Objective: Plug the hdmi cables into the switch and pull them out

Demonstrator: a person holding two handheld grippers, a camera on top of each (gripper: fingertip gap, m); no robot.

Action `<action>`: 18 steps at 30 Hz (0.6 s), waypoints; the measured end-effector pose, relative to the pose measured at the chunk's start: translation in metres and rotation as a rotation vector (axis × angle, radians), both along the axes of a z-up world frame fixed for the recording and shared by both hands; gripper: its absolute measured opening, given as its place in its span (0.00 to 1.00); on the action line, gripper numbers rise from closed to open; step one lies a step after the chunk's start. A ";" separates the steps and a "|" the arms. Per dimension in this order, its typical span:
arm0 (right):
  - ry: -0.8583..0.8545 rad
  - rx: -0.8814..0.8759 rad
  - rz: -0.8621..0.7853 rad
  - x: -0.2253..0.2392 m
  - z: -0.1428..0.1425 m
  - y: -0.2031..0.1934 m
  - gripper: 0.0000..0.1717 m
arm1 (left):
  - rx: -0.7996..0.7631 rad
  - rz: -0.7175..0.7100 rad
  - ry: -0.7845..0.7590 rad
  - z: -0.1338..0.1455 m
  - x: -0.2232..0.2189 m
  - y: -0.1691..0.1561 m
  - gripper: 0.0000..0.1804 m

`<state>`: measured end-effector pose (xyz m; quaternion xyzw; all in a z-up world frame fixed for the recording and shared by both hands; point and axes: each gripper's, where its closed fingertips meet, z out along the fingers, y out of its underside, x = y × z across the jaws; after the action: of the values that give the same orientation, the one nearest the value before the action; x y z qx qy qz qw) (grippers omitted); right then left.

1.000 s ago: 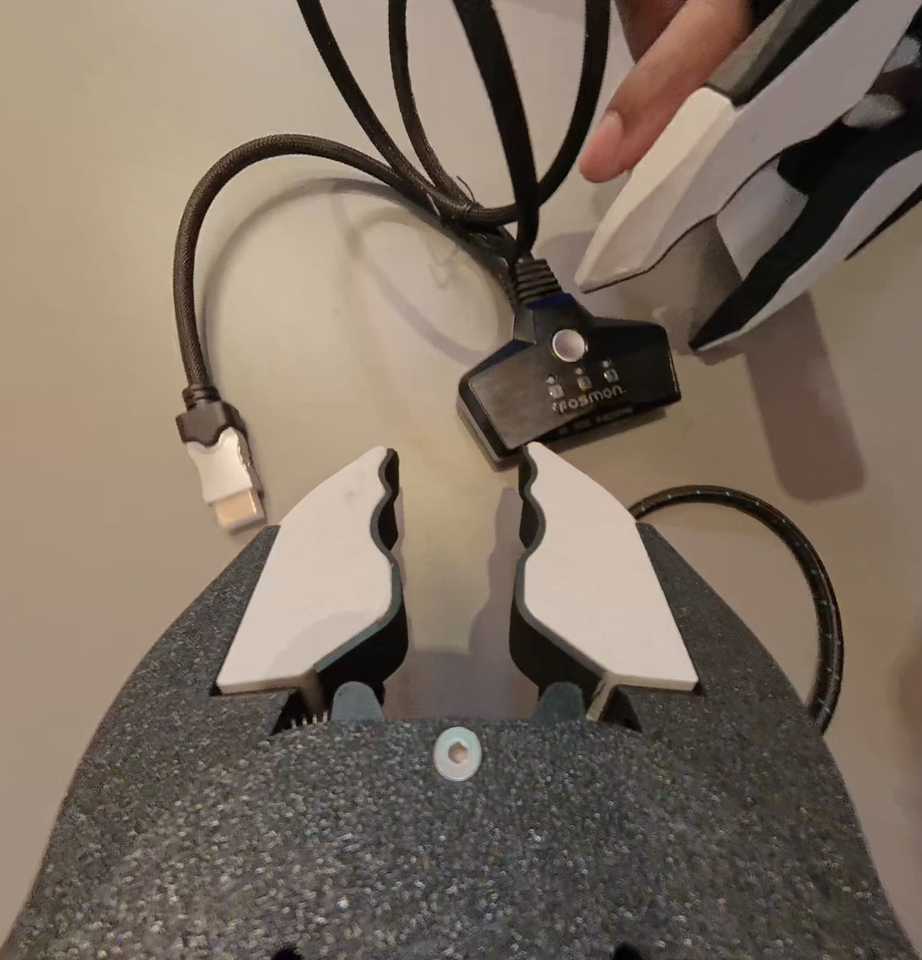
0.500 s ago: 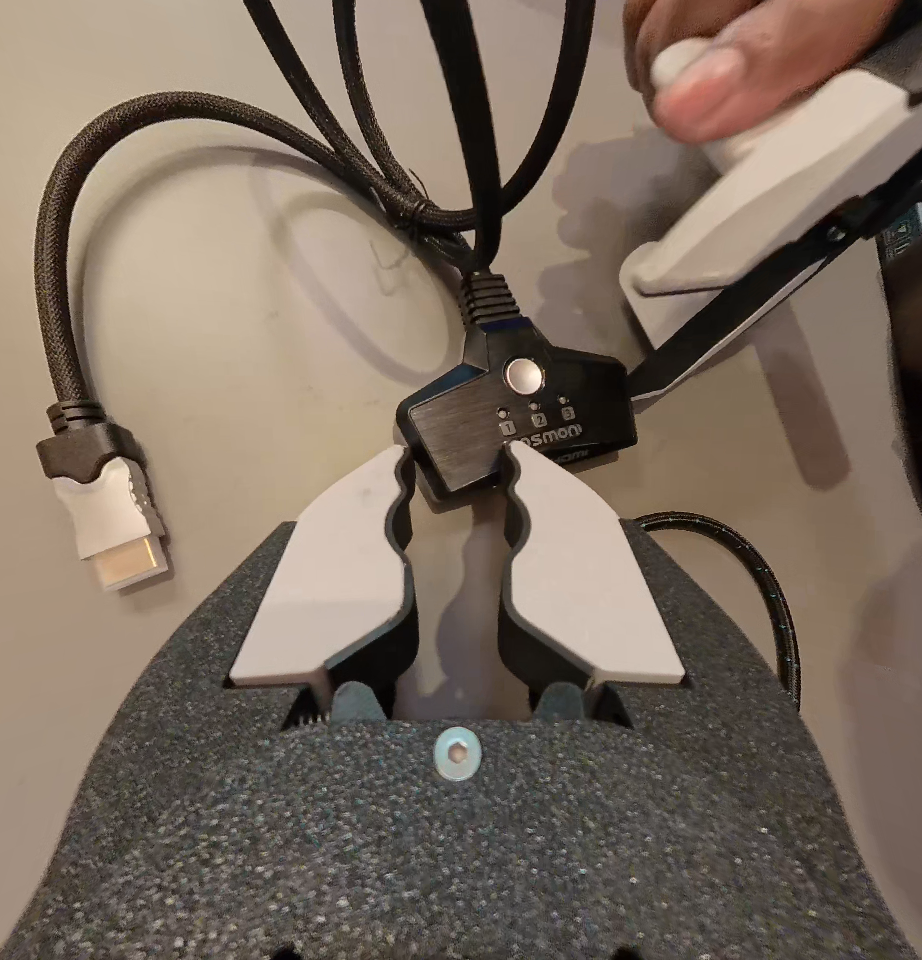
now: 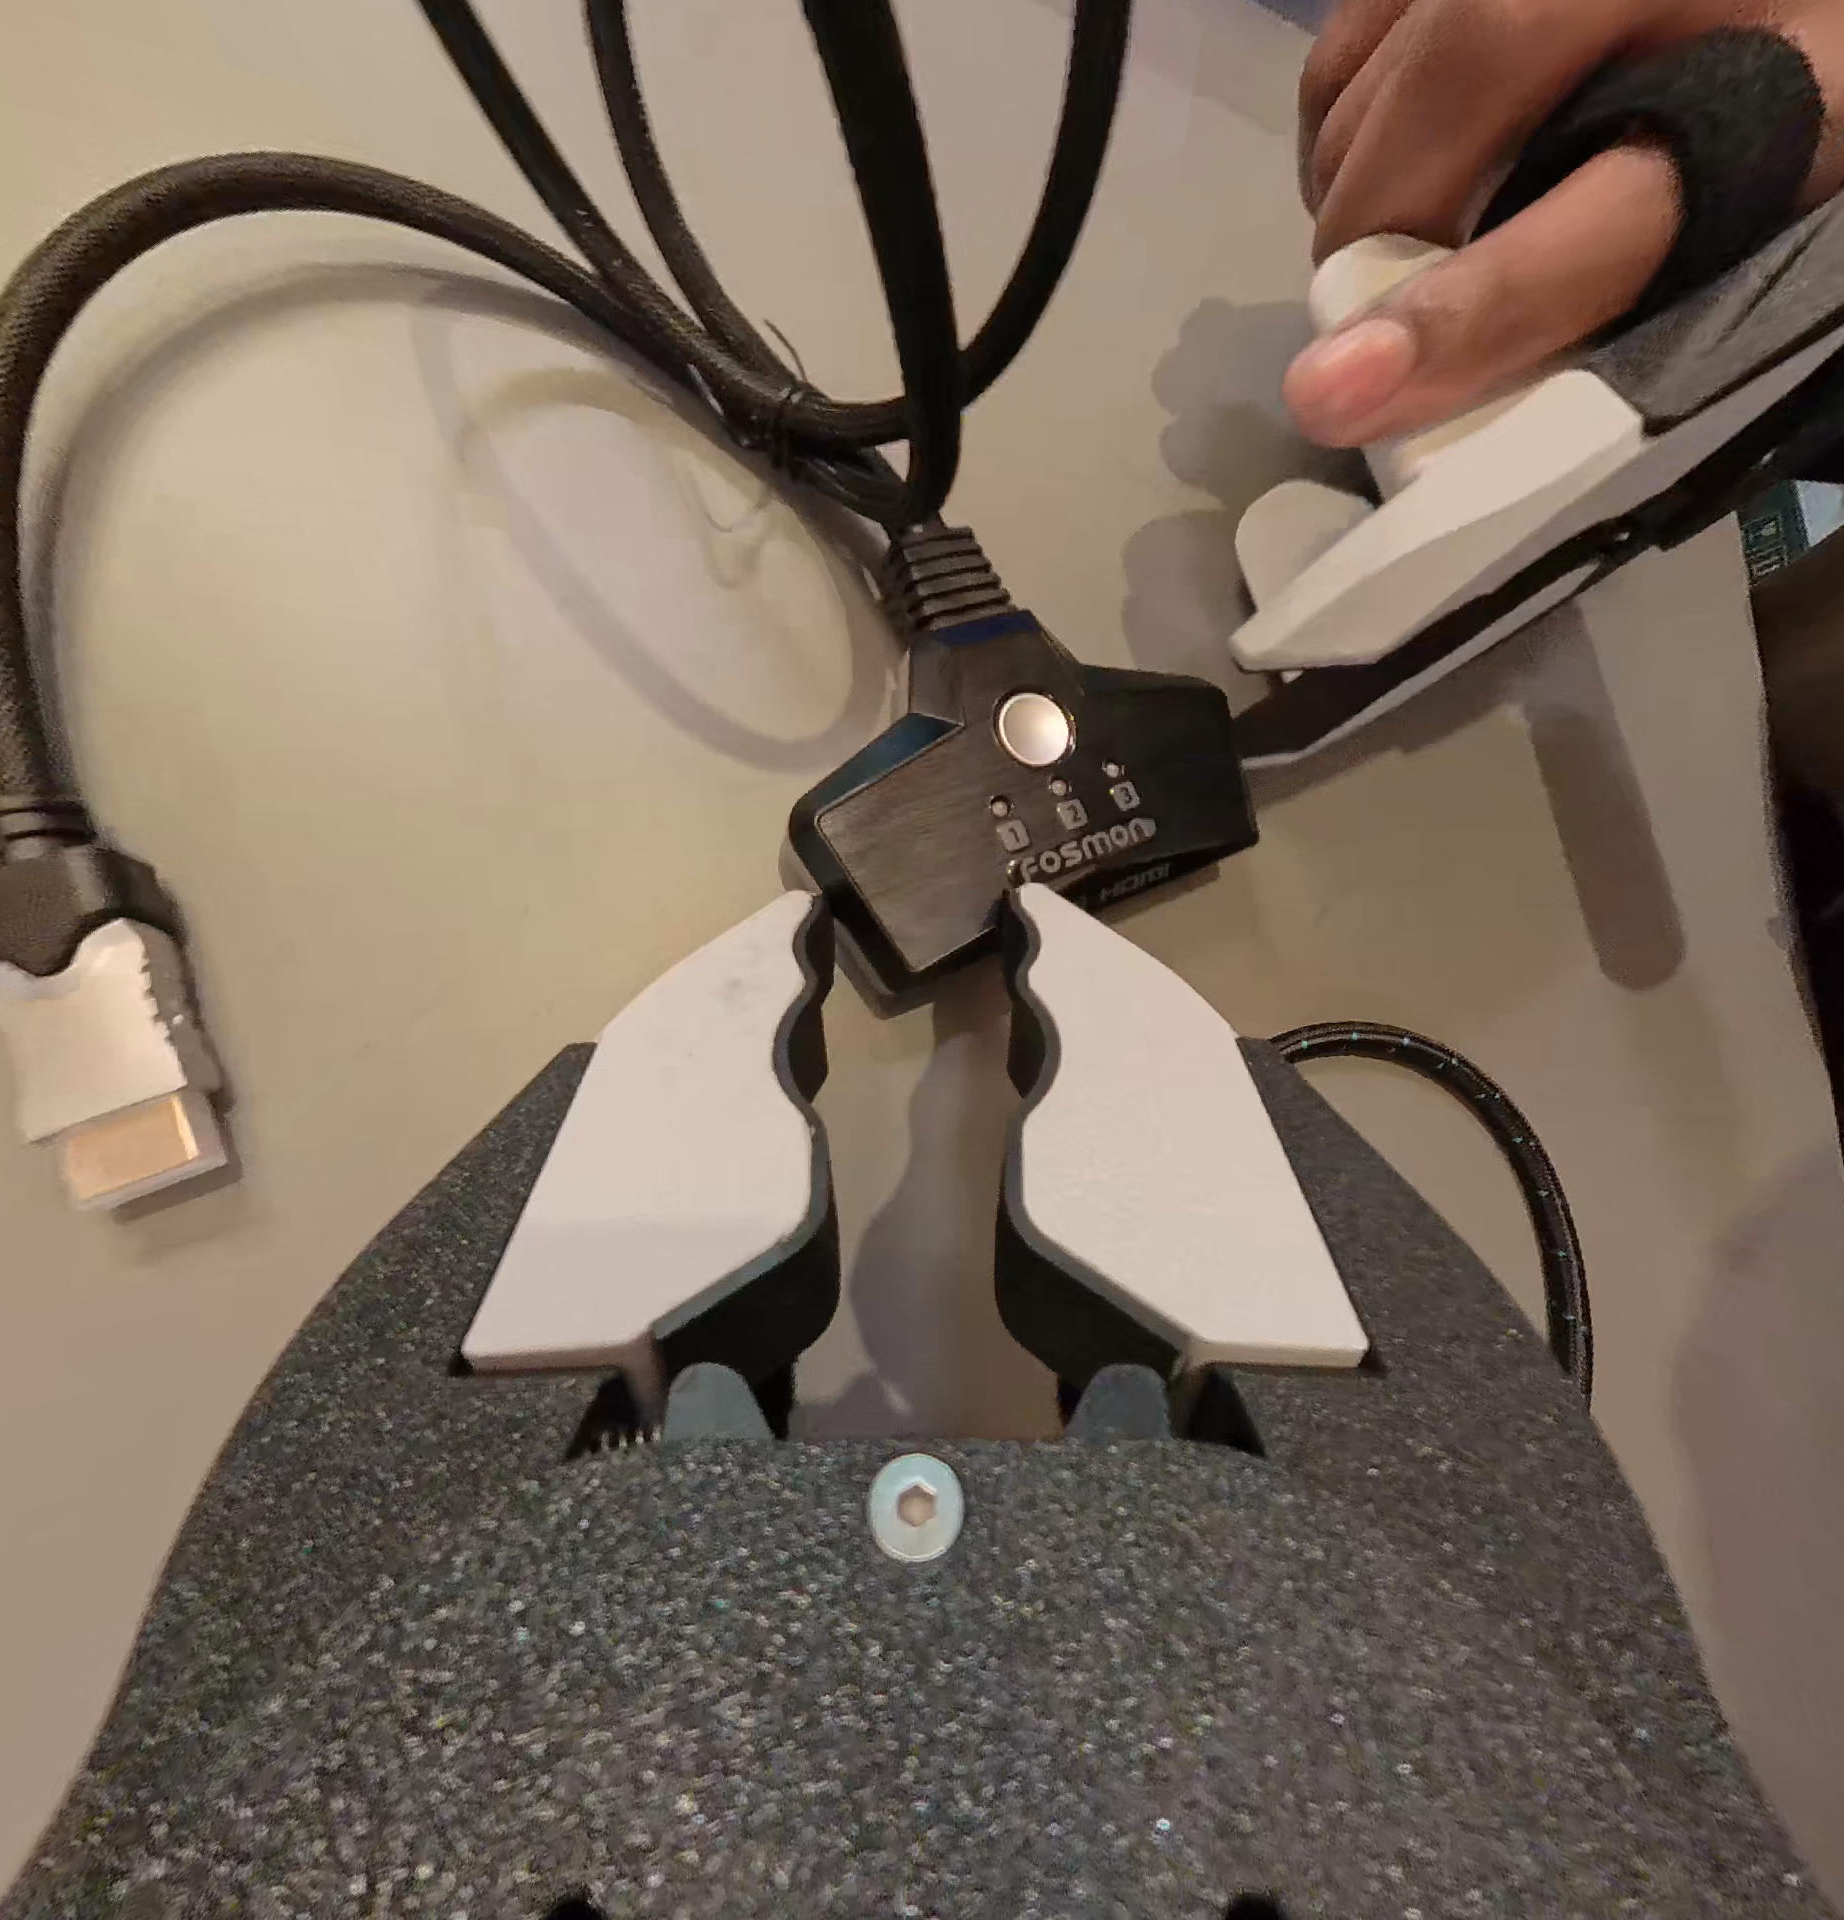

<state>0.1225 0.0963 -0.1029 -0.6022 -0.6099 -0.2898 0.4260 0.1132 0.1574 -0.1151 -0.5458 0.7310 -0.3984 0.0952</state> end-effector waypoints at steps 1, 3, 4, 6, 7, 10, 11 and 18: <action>-0.011 -0.040 -0.012 0.004 -0.004 -0.003 0.23 | 0.005 -0.008 0.007 -0.001 -0.001 0.001 0.17; 0.029 -0.114 -0.003 0.004 -0.006 -0.010 0.20 | 0.028 -0.013 0.014 -0.001 -0.003 0.005 0.16; 0.074 -0.160 -0.009 0.005 -0.006 -0.014 0.21 | 0.045 0.000 0.006 0.000 -0.003 0.008 0.16; 0.156 -0.241 -0.046 0.007 -0.005 -0.018 0.26 | 0.049 0.014 0.001 0.002 -0.003 0.012 0.16; 0.176 -0.269 -0.071 0.010 -0.006 -0.018 0.28 | 0.042 0.015 0.006 0.002 -0.003 0.011 0.16; 0.195 -0.306 -0.123 0.015 -0.007 -0.011 0.28 | 0.000 0.009 0.043 -0.003 -0.002 0.005 0.19; 0.182 -0.306 -0.144 0.018 -0.007 -0.008 0.26 | -0.010 0.013 0.061 -0.006 -0.002 0.003 0.22; 0.040 -0.263 -0.145 0.022 -0.008 0.009 0.22 | -0.043 0.009 0.056 -0.004 0.002 -0.006 0.25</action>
<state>0.1450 0.1052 -0.1113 -0.7009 -0.5889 -0.2252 0.3335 0.1148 0.1512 -0.1195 -0.5619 0.7223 -0.3980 0.0645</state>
